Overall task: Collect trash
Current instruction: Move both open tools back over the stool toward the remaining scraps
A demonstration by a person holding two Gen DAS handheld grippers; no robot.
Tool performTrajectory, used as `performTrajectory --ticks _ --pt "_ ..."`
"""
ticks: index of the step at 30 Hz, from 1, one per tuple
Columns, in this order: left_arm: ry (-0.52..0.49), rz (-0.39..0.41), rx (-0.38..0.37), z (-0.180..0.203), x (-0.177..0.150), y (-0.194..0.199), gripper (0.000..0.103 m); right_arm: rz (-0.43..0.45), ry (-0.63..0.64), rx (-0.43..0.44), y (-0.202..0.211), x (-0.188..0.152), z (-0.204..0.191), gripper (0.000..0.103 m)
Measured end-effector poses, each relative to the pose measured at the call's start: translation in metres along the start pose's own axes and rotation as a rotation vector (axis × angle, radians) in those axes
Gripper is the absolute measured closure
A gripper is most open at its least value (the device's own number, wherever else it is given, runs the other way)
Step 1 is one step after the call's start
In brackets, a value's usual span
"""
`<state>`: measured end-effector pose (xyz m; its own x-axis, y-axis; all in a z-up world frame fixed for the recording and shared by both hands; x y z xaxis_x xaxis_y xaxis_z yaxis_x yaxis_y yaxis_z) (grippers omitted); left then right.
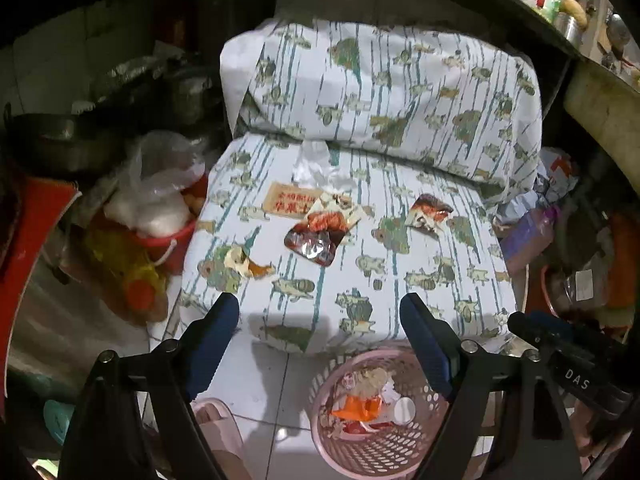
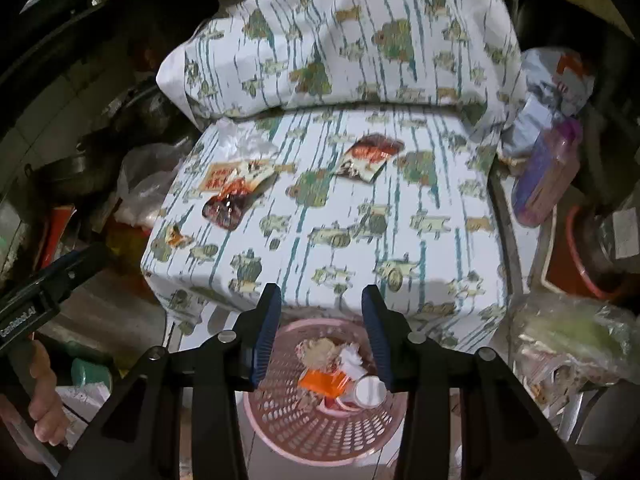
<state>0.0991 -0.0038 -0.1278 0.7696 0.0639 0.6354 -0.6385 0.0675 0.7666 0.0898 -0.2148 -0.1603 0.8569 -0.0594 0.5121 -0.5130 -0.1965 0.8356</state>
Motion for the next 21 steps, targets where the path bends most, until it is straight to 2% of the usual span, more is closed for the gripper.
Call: performTrajectory --ticks 5,9,14,16,18,21 --pt "-0.007 0.034 0.011 -0.002 0.006 0.010 0.019 0.039 0.027 -0.015 0.006 0.006 -0.002 0.058" --pt "-0.025 0.058 0.051 -0.005 0.010 0.015 0.017 0.052 0.053 -0.012 0.008 0.008 -0.006 0.058" --pt "-0.027 0.104 0.080 -0.009 0.016 0.025 0.017 0.071 0.026 -0.047 0.011 0.013 0.001 0.059" --pt "-0.041 0.147 0.102 -0.008 0.021 0.033 0.017 0.039 -0.003 -0.026 0.008 0.013 0.005 0.061" --pt "-0.060 0.188 0.121 -0.006 0.026 0.041 0.017 -0.008 -0.006 0.000 0.003 0.012 0.005 0.074" --pt "-0.078 0.227 0.149 -0.003 0.033 0.051 0.015 0.001 -0.010 -0.014 0.006 0.014 0.009 0.077"
Point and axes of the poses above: each gripper's, at about its wrist camera, not at the fingertips, and y roughly against the way its jaws point, z to its right, x to its top, the point moved 9 cm from there along -y, roughly the way its jaws point, and after that the axes turned 3 degrees about -y, right-handed, at the moved point
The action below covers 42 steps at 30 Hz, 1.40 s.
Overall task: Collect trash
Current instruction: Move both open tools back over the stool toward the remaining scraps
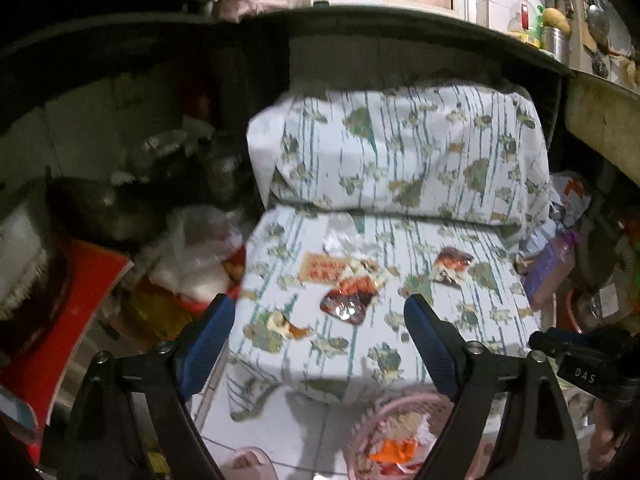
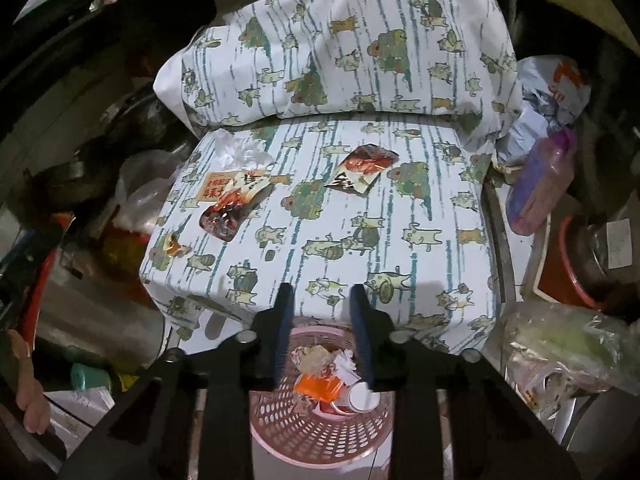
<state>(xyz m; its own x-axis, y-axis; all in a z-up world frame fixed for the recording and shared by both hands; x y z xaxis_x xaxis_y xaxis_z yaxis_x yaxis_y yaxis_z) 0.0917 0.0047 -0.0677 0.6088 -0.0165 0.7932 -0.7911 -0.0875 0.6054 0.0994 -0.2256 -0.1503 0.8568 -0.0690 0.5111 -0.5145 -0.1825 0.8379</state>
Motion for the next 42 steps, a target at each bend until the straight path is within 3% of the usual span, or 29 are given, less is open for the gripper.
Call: performTrajectory --ticks 5,7,9,11,15,19,23,27,34,37,42 --pt "-0.069 0.044 -0.020 0.010 0.031 0.012 0.015 0.054 -0.023 0.005 0.016 0.023 0.003 0.075" --pt "-0.065 0.063 -0.018 0.008 0.047 0.016 0.015 0.105 -0.024 -0.020 0.029 0.041 0.005 0.068" --pt "-0.004 0.065 -0.062 0.005 0.064 0.012 0.015 0.159 -0.030 -0.033 0.042 0.059 0.007 0.052" --pt "0.029 0.050 -0.083 0.004 0.076 0.004 0.015 0.211 -0.041 -0.038 0.054 0.079 0.009 0.044" --pt "0.025 0.073 -0.036 0.003 0.105 -0.013 0.015 0.278 -0.071 -0.052 0.065 0.122 0.013 0.038" --pt "0.058 0.062 -0.045 -0.003 0.113 -0.040 0.010 0.340 -0.091 -0.076 0.065 0.155 0.019 0.029" --pt "0.098 -0.014 -0.024 -0.022 0.098 -0.080 0.001 0.361 -0.110 -0.087 0.044 0.165 0.026 0.020" --pt "0.052 -0.128 0.017 -0.037 0.081 -0.122 0.001 0.259 -0.160 -0.095 -0.003 0.154 0.037 0.018" --pt "0.047 -0.379 -0.034 -0.033 0.021 -0.181 0.001 0.070 -0.186 -0.106 -0.064 0.123 0.036 0.018" --pt "0.027 -0.518 -0.132 -0.013 -0.013 -0.198 0.001 0.027 -0.132 -0.105 -0.073 0.113 0.025 0.018" --pt "-0.006 -0.576 -0.130 -0.013 -0.042 -0.205 0.001 0.033 -0.098 -0.095 -0.067 0.110 0.021 0.018"
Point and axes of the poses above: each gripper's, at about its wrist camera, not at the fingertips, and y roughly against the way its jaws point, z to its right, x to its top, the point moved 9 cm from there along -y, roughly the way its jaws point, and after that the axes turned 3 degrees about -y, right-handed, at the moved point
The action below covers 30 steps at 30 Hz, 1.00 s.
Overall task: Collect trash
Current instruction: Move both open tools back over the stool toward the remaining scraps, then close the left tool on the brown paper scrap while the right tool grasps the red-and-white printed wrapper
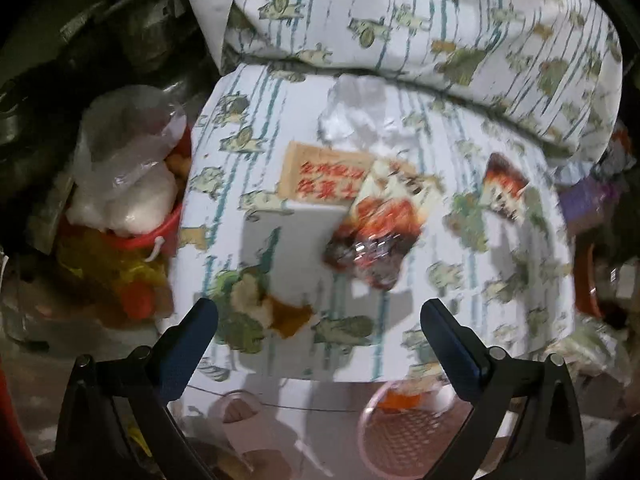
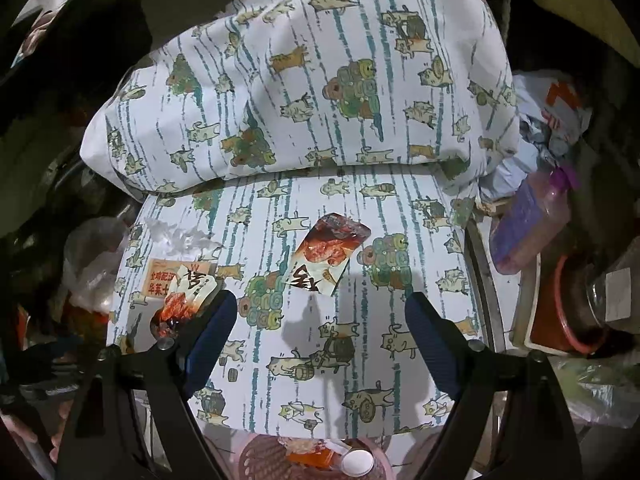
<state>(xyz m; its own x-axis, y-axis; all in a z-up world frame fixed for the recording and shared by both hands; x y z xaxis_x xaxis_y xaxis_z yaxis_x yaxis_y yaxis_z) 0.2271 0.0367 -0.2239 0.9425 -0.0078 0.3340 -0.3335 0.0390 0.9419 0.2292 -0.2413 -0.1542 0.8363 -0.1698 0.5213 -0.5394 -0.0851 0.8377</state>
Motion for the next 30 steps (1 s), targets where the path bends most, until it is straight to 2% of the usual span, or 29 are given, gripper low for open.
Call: performTrajectory --ticks 3,4,7,11,13,15,19,21,22,23,24,26,27,28,30 --pt "0.039 -0.006 -0.029 -0.018 -0.007 -0.008 0.003 -0.003 -0.003 -0.002 0.002 0.000 0.007 0.018" --pt "0.068 -0.023 -0.036 -0.027 -0.010 -0.011 0.006 -0.005 -0.006 -0.005 0.002 0.001 0.008 0.018" --pt "0.139 -0.078 -0.066 -0.047 -0.020 -0.022 0.006 -0.018 -0.018 0.021 0.006 0.001 0.012 0.018" --pt "0.151 -0.101 -0.079 -0.051 -0.025 -0.035 0.007 0.002 -0.011 0.013 0.012 0.005 0.020 0.018" --pt "0.190 -0.137 -0.151 -0.046 -0.028 -0.047 0.016 0.005 -0.017 0.002 0.012 0.005 0.024 0.018" --pt "0.198 -0.161 -0.193 -0.041 -0.030 -0.054 0.020 -0.004 -0.037 0.009 0.011 0.005 0.028 0.018" --pt "0.152 -0.129 -0.128 -0.035 -0.023 -0.058 0.020 -0.020 -0.063 0.040 0.010 0.005 0.031 0.018" --pt "0.133 -0.148 -0.109 -0.029 -0.021 -0.066 0.020 -0.010 -0.053 0.031 0.011 0.006 0.031 0.018" --pt "0.160 -0.168 -0.128 -0.027 -0.022 -0.072 0.022 -0.005 -0.045 0.020 0.011 0.006 0.031 0.018" --pt "0.191 -0.167 -0.116 -0.029 -0.021 -0.074 0.023 -0.001 -0.037 0.011 0.011 0.006 0.031 0.018" --pt "0.225 -0.162 -0.096 -0.033 -0.020 -0.074 0.027 0.001 -0.029 0.005 0.011 0.006 0.031 0.018" --pt "0.238 -0.154 -0.057 -0.039 -0.018 -0.074 0.044 0.000 -0.020 0.003 0.012 0.006 0.030 0.018" --pt "0.235 -0.152 -0.028 -0.042 -0.018 -0.074 0.060 0.001 -0.019 0.004 0.012 0.006 0.030 0.018" --pt "0.236 -0.152 -0.008 -0.045 -0.018 -0.074 0.070 0.002 -0.017 0.005 0.012 0.007 0.030 0.018" --pt "0.275 -0.154 -0.041 -0.046 -0.017 -0.073 0.073 0.007 -0.014 0.000 0.013 0.008 0.031 0.018"
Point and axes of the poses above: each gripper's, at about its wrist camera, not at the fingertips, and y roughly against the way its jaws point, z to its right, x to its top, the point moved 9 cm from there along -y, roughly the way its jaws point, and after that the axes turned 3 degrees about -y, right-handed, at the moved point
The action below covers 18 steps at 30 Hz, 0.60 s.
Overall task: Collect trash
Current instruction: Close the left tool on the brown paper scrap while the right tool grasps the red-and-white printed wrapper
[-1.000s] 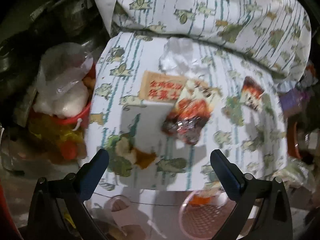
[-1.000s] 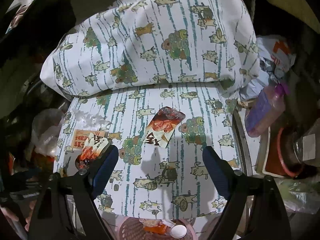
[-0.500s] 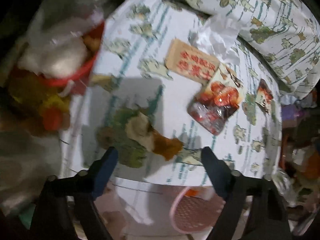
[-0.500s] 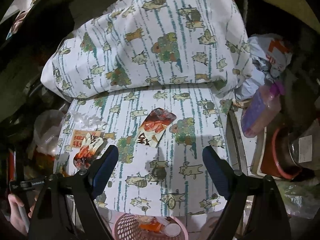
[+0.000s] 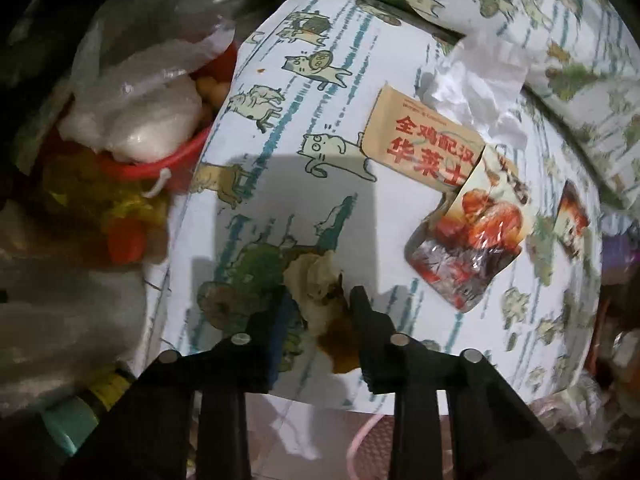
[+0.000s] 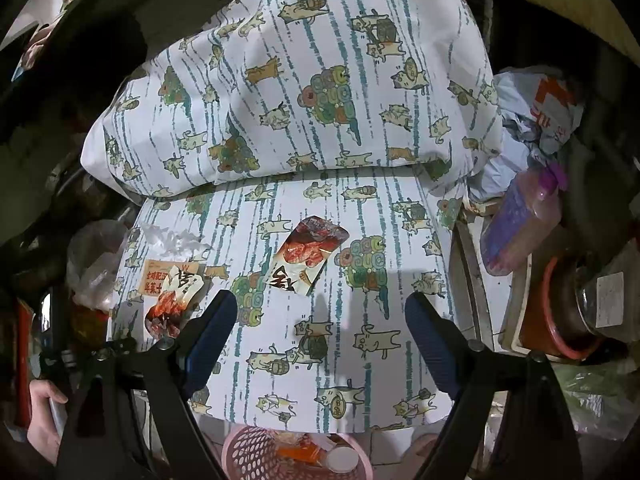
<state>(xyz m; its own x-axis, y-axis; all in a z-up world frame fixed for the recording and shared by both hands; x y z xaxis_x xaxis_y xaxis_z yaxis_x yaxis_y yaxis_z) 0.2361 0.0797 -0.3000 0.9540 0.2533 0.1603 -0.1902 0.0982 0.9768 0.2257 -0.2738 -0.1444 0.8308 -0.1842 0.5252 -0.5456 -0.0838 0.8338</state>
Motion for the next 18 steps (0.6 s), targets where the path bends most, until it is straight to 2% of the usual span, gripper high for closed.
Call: performTrajectory --ticks 2,4,10,14,17,18 --pt "0.036 -0.002 -0.046 0.000 0.000 0.003 0.074 0.003 0.000 -0.004 0.000 0.001 0.001 0.018" --pt "0.036 0.028 -0.035 0.000 0.001 0.012 0.074 0.004 -0.004 -0.003 -0.001 0.002 0.000 0.018" --pt "-0.077 0.172 -0.028 0.028 0.008 0.063 0.075 -0.007 -0.034 0.035 -0.005 0.005 -0.016 0.018" --pt "-0.147 0.237 0.011 0.034 0.019 0.084 0.075 -0.022 -0.014 0.066 -0.024 0.002 -0.062 0.018" --pt "-0.121 0.245 0.037 0.022 0.024 0.085 0.075 -0.128 0.059 0.136 -0.062 -0.018 -0.117 0.019" --pt "-0.104 0.236 0.032 0.017 0.025 0.083 0.075 -0.156 0.055 0.156 -0.074 -0.025 -0.130 0.022"
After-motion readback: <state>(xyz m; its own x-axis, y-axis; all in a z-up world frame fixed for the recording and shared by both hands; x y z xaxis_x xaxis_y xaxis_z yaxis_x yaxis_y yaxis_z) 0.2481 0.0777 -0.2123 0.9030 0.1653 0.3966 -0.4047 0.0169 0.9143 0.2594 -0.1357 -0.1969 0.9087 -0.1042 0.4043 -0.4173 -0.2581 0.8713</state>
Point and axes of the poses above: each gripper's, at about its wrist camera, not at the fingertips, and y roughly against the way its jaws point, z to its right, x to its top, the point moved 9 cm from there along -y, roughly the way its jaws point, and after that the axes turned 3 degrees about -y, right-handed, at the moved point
